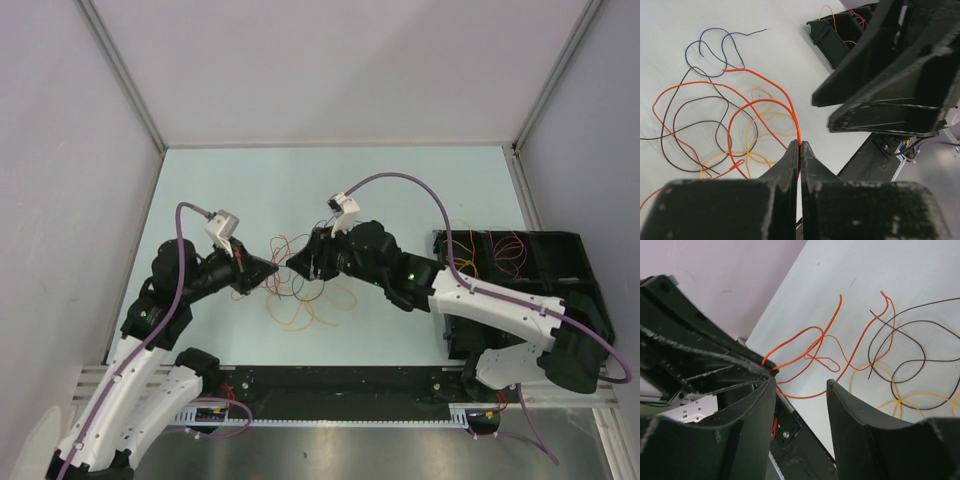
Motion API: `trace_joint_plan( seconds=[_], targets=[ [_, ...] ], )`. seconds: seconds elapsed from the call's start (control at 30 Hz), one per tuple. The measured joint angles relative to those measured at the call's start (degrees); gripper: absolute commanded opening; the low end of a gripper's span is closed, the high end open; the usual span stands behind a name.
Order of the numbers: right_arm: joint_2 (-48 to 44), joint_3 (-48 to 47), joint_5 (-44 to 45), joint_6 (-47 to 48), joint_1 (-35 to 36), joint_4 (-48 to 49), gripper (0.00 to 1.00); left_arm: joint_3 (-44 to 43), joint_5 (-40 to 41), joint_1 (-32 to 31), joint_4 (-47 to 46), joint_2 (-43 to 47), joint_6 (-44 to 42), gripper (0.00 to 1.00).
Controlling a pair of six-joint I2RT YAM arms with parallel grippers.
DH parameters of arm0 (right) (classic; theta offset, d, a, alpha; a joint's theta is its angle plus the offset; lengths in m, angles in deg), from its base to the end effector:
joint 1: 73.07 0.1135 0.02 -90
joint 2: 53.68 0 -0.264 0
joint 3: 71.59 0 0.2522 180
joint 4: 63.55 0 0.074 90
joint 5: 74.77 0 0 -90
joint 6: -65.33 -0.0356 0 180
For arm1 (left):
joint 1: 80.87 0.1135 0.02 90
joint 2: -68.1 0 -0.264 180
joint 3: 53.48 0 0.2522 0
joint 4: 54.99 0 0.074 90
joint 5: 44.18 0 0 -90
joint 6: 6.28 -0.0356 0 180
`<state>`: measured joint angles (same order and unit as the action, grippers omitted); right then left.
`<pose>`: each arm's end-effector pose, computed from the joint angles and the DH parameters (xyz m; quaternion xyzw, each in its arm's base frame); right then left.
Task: Untangle the cables
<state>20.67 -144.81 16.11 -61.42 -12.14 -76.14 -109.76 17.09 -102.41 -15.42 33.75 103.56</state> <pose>0.1498 0.2684 0.3367 -0.1601 0.7700 0.4610 0.4110 0.1205 -0.0659 0.3248 0.1580 0.7797 -0.3894 0.4642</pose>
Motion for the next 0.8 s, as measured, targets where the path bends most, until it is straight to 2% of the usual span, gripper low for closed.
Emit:
trace_joint_plan(
  seconds=[0.23,0.8],
  targets=[
    [5.7,-2.8,1.2,-2.3,0.4,0.9,0.5,0.0,0.0,0.0,0.0,0.3,-0.4,0.0],
    [6.1,-4.7,1.6,-3.7,0.5,3.1,0.53,0.1,0.9,0.0,0.2,0.7,-0.4,0.0]
  ],
)
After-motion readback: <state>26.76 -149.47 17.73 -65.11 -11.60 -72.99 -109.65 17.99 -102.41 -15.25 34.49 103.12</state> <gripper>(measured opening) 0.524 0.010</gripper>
